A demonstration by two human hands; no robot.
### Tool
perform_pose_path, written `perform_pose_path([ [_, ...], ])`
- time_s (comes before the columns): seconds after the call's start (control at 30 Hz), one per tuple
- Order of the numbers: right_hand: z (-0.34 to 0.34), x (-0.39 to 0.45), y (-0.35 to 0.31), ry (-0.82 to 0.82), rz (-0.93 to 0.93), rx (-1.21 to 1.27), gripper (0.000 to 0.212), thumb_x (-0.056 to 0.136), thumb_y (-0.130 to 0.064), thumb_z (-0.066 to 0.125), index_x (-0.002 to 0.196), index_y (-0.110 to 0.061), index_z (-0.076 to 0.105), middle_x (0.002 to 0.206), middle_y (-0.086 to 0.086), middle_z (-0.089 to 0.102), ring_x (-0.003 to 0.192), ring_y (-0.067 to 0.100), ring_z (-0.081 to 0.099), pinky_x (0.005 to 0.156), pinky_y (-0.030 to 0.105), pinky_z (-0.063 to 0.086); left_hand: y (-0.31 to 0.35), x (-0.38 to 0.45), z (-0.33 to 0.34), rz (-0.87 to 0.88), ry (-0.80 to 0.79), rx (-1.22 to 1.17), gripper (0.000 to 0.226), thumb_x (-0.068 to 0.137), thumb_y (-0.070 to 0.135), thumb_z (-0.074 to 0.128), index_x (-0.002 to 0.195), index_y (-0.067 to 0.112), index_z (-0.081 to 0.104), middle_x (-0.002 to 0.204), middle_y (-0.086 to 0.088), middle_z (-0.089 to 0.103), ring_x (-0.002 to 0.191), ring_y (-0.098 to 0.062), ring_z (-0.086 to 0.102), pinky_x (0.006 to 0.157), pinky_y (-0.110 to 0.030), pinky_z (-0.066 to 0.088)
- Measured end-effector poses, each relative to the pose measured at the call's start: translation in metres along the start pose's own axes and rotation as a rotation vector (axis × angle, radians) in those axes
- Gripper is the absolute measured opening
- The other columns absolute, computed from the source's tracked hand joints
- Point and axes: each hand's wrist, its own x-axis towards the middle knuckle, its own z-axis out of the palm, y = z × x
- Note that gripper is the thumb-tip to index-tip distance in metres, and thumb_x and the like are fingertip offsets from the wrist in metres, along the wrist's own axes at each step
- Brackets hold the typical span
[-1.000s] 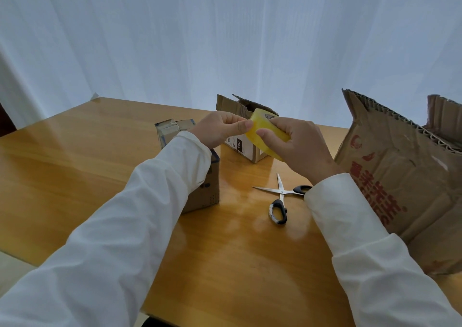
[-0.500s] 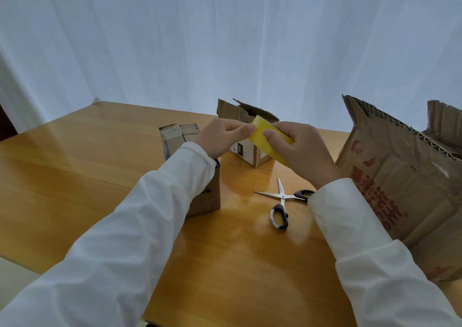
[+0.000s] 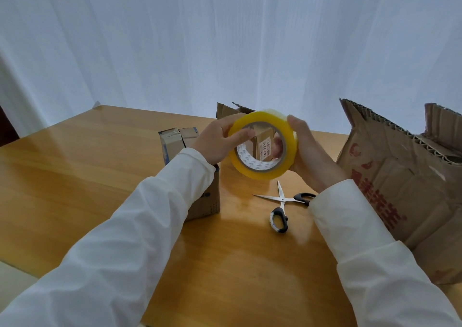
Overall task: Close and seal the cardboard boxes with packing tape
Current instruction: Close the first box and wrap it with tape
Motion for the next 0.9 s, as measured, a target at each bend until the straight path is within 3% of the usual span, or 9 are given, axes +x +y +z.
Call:
perform_pose_path([
  [0.07,-0.0017,0.0003,0.0002,0.036,0.044,-0.176,0.049,0.092,-0.06,0.038,0.082,-0.021,0.065,0.077,0.001,0.069,0.078,0.015,0.064,0.078,0.032,0.051,-0.0004,-0.0006,-0.0015,-0.007,0.031,0.072,0.037,0.087,0.025,0.065,0.122,0.017,0.056,0.105,-0.001,0.061,0.093,-0.009,0.056,0.074,-0.01,0.043],
  [0.17,-0.0052,0.0021,-0.0007,0.009,0.069,-0.245,0.034,0.087,-0.061,0.045,0.095,-0.031,0.058,0.101,0.001,0.068,0.095,0.016,0.063,0.082,0.034,0.052,0.0004,-0.0016,-0.0008,-0.042,0.03,0.112,0.056,0.081,0.024,0.072,0.132,0.02,0.05,0.113,0.005,0.054,0.095,-0.006,0.049,0.069,-0.002,0.039],
  [0.23,-0.0061,0.0024,-0.0004,-0.019,0.093,-0.254,0.034,0.086,-0.058,0.053,0.105,-0.03,0.057,0.108,0.0,0.065,0.101,0.017,0.062,0.085,0.037,0.053,0.0013,-0.0028,0.0004,-0.049,0.024,0.125,0.058,0.08,0.022,0.073,0.132,0.024,0.049,0.115,0.007,0.049,0.1,-0.008,0.045,0.074,-0.009,0.038],
  [0.33,-0.0052,0.0054,0.0032,-0.031,0.093,-0.306,0.054,0.083,-0.051,0.062,0.126,-0.02,0.052,0.116,0.003,0.063,0.101,0.015,0.063,0.079,0.034,0.057,0.0022,-0.0042,0.0014,-0.036,0.013,0.157,0.058,0.077,0.021,0.075,0.129,0.028,0.049,0.118,0.007,0.048,0.109,-0.01,0.041,0.086,-0.025,0.034],
  [0.43,-0.0049,0.0075,0.0063,-0.065,0.11,-0.171,0.053,0.086,-0.038,0.064,0.132,-0.016,0.048,0.121,0.005,0.06,0.104,0.015,0.062,0.084,0.035,0.056,0.0016,-0.0048,0.0011,-0.019,0.025,0.167,0.055,0.077,0.022,0.076,0.123,0.032,0.049,0.118,0.007,0.048,0.112,-0.01,0.04,0.089,-0.027,0.031],
  [0.57,-0.0075,0.0053,0.0057,-0.111,0.122,0.057,0.019,0.092,-0.018,0.057,0.112,-0.02,0.059,0.112,0.004,0.06,0.104,0.017,0.059,0.083,0.034,0.056,0.0013,-0.0049,0.0011,-0.004,0.045,0.172,0.053,0.077,0.021,0.076,0.121,0.034,0.049,0.12,0.007,0.05,0.112,-0.01,0.039,0.09,-0.027,0.03],
  [0.73,-0.0099,0.0031,0.0047,-0.117,0.066,0.122,0.02,0.092,-0.016,0.057,0.109,-0.026,0.061,0.108,0.0,0.062,0.101,0.015,0.06,0.083,0.035,0.054,-0.0005,-0.004,-0.0003,-0.006,0.071,0.163,0.053,0.078,0.023,0.075,0.126,0.029,0.052,0.121,0.007,0.051,0.113,-0.012,0.043,0.09,-0.029,0.033],
  [0.9,-0.008,0.0044,0.0022,-0.043,0.073,-0.071,0.017,0.092,-0.023,0.057,0.109,-0.026,0.058,0.108,0.001,0.059,0.102,0.014,0.057,0.088,0.039,0.052,0.0013,-0.0051,0.0019,0.025,0.057,0.214,0.056,0.078,0.024,0.075,0.129,0.026,0.05,0.117,0.011,0.048,0.109,-0.009,0.041,0.088,-0.026,0.032],
])
